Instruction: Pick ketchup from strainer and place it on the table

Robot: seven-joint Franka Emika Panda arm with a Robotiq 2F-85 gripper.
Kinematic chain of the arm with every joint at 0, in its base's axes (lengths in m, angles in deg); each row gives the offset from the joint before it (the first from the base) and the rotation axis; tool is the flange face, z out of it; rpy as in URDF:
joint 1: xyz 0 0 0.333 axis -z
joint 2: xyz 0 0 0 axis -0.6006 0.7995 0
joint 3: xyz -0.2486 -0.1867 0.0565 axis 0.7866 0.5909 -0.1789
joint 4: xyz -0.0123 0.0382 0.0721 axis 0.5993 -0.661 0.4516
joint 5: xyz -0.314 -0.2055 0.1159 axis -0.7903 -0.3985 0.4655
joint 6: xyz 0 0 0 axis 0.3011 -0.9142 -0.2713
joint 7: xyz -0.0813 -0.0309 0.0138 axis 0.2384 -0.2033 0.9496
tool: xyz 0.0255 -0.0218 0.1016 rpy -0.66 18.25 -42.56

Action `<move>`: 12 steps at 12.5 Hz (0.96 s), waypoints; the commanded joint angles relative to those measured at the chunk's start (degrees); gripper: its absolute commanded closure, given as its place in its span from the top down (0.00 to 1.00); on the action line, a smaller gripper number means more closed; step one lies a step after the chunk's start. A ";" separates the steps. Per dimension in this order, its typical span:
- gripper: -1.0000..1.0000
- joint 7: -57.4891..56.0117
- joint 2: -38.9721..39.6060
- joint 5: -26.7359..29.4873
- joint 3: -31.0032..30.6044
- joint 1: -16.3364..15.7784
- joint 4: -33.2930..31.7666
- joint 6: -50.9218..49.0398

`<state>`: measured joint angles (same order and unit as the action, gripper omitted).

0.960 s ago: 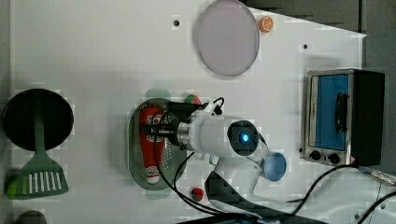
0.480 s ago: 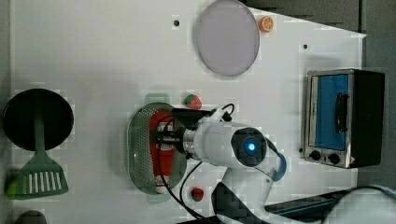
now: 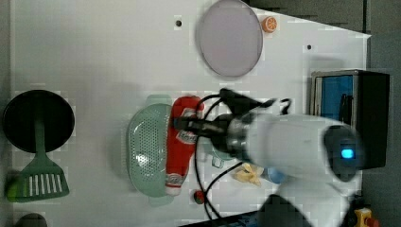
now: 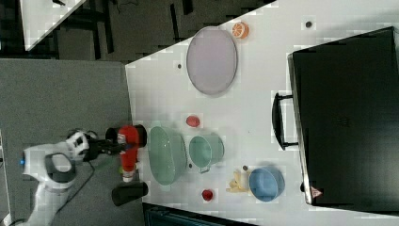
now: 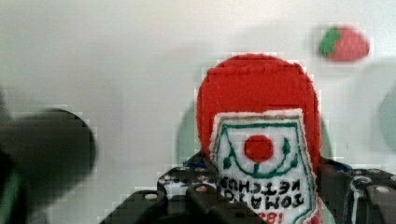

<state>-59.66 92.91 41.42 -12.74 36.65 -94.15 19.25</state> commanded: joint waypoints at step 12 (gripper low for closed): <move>0.60 -39.13 -2.24 0.19 28.29 12.95 9.07 -15.85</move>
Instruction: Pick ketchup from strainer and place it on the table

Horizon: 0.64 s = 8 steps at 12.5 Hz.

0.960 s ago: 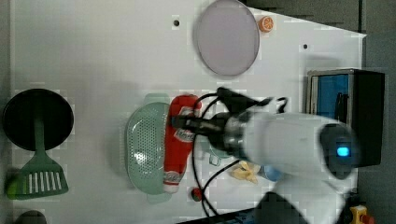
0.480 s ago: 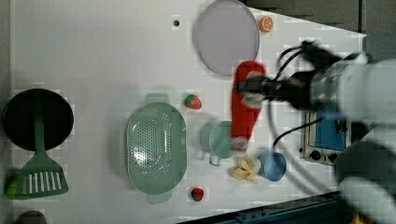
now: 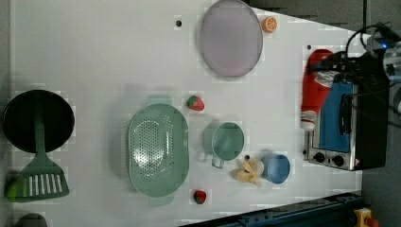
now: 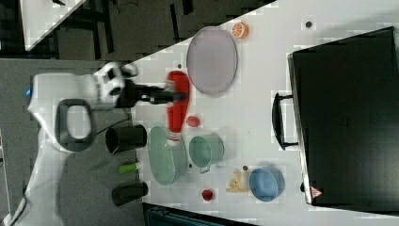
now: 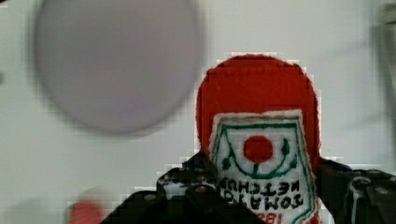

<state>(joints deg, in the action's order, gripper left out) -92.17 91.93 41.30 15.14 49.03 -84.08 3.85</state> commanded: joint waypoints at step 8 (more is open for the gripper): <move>0.60 -6.79 -1.19 0.30 4.14 0.55 -18.27 17.46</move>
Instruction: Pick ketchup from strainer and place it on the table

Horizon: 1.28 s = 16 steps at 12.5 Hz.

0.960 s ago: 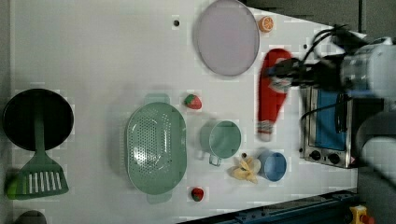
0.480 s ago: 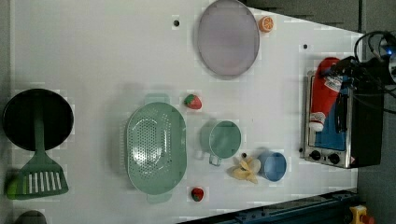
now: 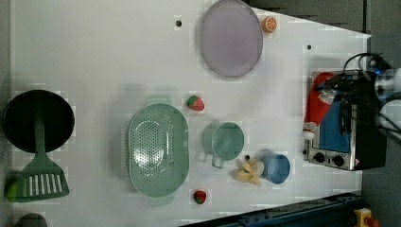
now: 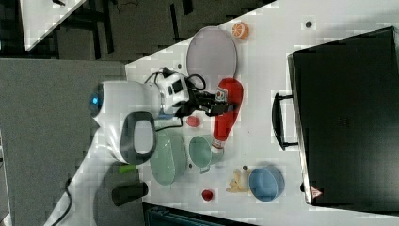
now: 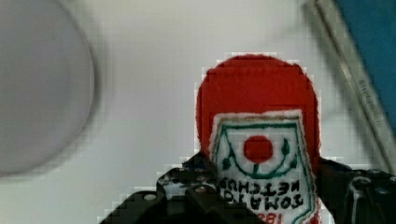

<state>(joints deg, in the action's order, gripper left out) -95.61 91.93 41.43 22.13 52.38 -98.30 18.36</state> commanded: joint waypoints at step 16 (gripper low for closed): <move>1.00 -2.50 -2.55 0.12 -4.48 -2.92 -13.46 22.20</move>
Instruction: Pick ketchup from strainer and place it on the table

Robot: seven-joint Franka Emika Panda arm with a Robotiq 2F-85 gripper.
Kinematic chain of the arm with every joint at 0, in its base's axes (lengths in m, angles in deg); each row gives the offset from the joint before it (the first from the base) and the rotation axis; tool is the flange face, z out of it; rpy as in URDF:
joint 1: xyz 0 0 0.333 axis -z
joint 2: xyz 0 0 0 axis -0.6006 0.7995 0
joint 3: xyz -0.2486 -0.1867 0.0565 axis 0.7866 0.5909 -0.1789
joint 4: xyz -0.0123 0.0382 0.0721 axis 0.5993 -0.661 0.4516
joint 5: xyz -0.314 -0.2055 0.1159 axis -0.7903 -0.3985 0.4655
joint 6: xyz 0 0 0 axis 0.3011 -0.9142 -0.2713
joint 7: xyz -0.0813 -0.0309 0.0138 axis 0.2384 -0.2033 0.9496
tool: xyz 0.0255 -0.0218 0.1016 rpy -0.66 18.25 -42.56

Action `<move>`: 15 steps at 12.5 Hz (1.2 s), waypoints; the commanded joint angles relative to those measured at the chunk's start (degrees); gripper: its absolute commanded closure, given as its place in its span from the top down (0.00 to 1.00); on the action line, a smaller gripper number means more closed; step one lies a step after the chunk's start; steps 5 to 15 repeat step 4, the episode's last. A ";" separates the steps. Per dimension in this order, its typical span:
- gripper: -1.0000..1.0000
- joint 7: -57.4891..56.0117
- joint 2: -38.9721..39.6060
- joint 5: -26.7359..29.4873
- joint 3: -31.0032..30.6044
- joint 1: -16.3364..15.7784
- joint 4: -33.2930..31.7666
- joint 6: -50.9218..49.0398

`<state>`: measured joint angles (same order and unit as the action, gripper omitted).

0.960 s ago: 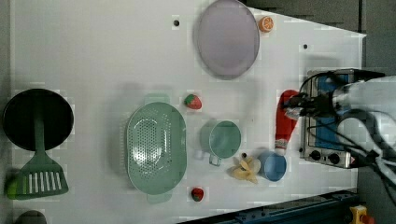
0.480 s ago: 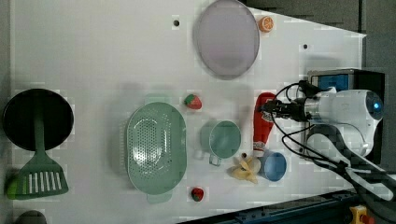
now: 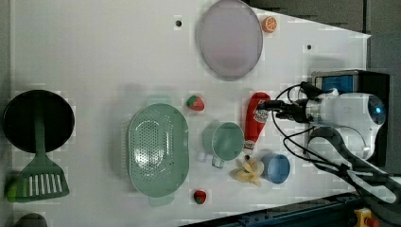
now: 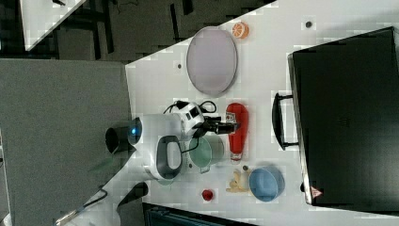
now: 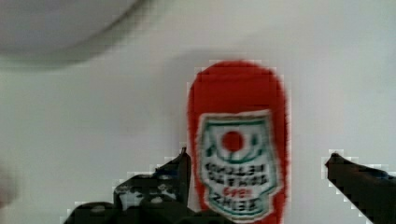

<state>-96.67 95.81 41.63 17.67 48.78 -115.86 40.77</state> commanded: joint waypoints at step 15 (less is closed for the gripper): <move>1.00 6.66 -11.84 -0.06 -0.61 0.69 15.54 -15.81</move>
